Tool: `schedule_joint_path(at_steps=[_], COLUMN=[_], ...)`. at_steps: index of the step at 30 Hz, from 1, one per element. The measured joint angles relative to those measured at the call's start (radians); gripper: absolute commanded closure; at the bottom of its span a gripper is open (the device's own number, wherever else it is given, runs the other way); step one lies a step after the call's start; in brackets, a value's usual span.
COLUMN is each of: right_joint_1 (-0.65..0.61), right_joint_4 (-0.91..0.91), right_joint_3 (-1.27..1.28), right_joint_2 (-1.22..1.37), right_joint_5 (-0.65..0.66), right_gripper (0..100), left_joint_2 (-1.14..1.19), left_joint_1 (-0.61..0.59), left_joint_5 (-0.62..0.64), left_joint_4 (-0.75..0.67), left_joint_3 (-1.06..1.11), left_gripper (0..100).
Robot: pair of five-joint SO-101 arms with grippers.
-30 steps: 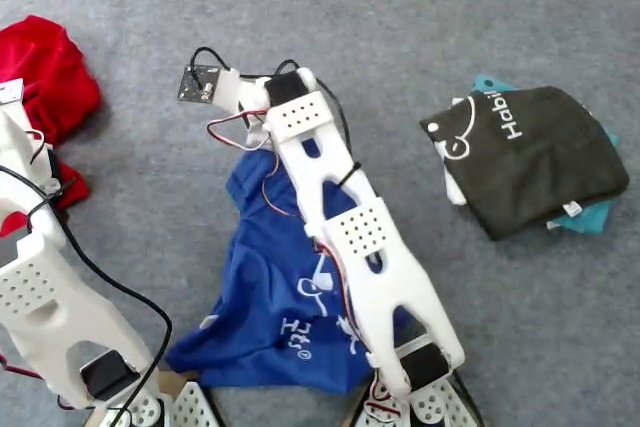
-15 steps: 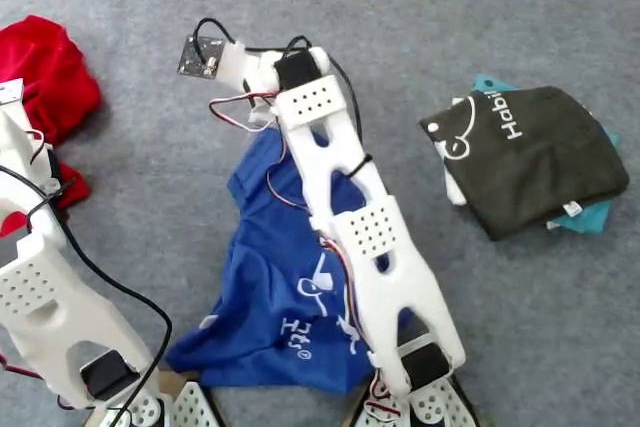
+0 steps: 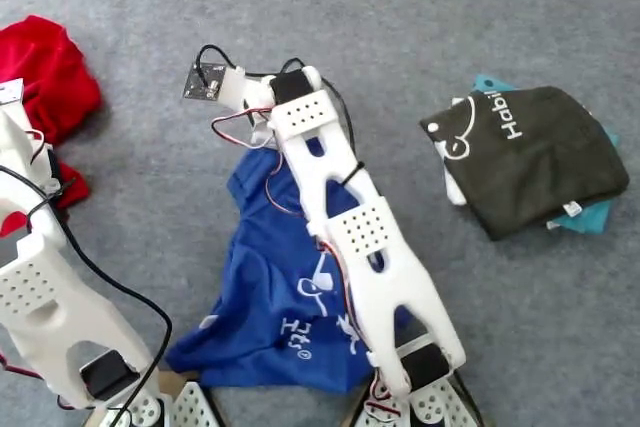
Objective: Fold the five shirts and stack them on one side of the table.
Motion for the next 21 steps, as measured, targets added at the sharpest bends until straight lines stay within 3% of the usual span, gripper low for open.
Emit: schedule_joint_path(at_steps=[12, 17, 21], right_joint_1=[0.0, 0.0, 0.005], right_joint_4=[0.009, 0.009, -0.04], right_joint_3=[-0.002, -0.002, -0.006], right_joint_2=[0.0, 0.0, 0.002], right_joint_5=[0.0, -0.003, -0.097], right_gripper=[97.9, 98.2, 98.2], left_joint_2=[0.0, 0.0, 0.0], left_joint_1=[0.0, 0.0, 0.0], left_joint_5=[0.0, 0.0, 0.0], left_joint_4=[0.0, 0.0, 0.0], left_joint_3=[0.0, 0.0, 0.0], left_gripper=[97, 97, 97])
